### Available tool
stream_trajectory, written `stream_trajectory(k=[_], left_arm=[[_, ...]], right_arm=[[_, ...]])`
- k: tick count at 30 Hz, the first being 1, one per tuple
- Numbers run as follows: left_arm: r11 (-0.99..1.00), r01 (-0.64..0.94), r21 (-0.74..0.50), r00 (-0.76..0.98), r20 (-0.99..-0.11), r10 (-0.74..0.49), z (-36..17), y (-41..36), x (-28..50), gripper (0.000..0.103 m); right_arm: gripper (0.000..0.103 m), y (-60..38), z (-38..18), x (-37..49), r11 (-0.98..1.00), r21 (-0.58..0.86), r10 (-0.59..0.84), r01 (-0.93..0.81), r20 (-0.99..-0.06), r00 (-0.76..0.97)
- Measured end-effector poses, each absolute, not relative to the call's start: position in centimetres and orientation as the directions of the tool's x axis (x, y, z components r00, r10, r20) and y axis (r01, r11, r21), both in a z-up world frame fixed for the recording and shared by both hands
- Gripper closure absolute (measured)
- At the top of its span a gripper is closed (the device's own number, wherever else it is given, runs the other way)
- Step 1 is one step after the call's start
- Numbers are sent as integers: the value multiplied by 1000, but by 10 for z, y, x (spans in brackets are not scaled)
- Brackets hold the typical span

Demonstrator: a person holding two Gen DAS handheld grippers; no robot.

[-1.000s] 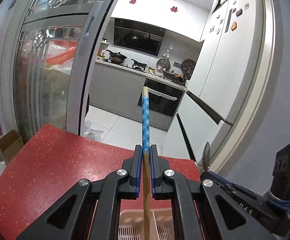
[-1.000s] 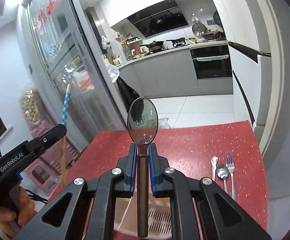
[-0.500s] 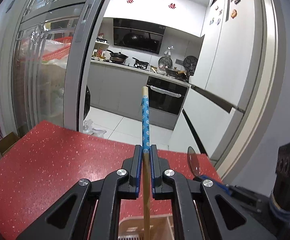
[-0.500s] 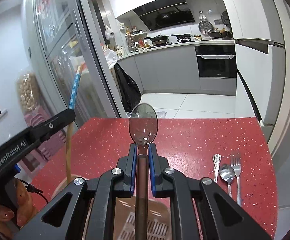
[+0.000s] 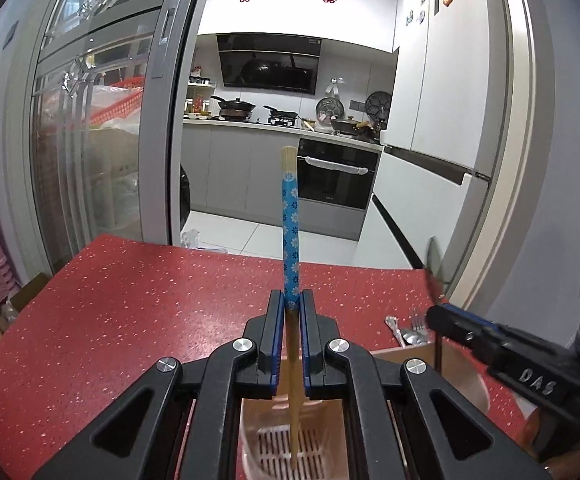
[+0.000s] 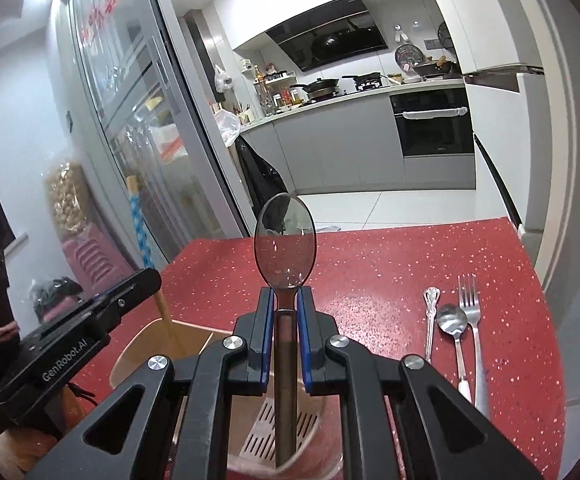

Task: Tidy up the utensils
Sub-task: 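Lift both held utensils and drop them into the beige holder, then move both open tools back over the remaining chopsticks and spoons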

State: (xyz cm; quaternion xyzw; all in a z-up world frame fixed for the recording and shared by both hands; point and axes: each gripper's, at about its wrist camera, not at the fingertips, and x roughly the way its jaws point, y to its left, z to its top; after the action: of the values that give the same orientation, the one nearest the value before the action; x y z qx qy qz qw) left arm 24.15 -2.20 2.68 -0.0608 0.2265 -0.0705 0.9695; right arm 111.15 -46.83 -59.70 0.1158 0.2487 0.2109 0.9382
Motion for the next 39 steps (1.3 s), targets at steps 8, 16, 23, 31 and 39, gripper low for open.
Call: stream_trajectory(k=[8, 16, 23, 31, 39], left_arm=[[989, 93, -111, 865, -483, -135, 22, -19, 233, 72], [993, 57, -105, 838, -535, -105, 13, -11, 222, 72], [993, 45, -113, 835, -541, -99, 15, -5, 202, 71], [987, 39, -155, 821, -559, -121, 13, 2, 179, 21], [987, -15, -158, 816, -573, -80, -6, 8, 168, 0]], right_arm=[[89, -474, -602, 1097, 879, 324, 467, -349, -438, 769], [89, -474, -602, 1091, 888, 306, 456, -344, -483, 747], [89, -472, -603, 1085, 884, 301, 465, -357, -500, 731], [46, -489, -589, 1084, 879, 346, 468, -329, -492, 734], [43, -491, -580, 1080, 881, 350, 464, -319, -506, 727]])
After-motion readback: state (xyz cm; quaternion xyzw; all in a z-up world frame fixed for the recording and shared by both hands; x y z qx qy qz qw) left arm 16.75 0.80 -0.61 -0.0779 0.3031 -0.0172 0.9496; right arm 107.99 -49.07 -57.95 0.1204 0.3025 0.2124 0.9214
